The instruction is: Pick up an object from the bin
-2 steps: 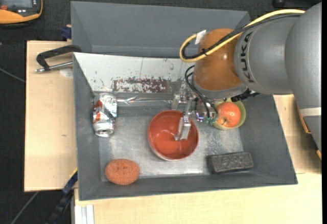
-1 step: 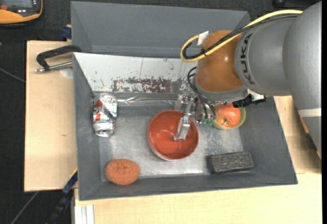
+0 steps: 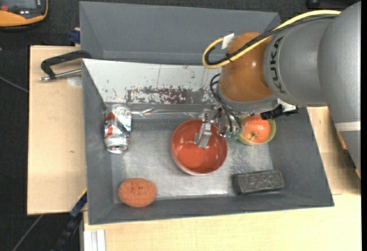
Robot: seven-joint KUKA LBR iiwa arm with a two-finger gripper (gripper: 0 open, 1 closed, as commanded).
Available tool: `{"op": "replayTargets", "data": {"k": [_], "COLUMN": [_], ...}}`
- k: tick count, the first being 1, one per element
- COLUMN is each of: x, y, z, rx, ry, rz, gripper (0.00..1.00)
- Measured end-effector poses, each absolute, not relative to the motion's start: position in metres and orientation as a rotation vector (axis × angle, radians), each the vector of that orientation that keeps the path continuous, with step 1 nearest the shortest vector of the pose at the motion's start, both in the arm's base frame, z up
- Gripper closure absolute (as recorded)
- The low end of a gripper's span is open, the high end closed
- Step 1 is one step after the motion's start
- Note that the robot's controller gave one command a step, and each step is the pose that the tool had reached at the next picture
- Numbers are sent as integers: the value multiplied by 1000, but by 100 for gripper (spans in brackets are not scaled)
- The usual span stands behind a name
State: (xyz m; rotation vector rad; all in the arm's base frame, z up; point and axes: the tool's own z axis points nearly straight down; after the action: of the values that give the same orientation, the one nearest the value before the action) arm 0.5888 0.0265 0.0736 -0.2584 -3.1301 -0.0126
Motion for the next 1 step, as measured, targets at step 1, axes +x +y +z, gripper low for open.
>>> {"op": "replayTargets", "data": {"k": [1], "x": [594], "y": [22], "z": [154], "rx": [-135], "ry": [-3152], "rz": [-14], "gripper": [100]}}
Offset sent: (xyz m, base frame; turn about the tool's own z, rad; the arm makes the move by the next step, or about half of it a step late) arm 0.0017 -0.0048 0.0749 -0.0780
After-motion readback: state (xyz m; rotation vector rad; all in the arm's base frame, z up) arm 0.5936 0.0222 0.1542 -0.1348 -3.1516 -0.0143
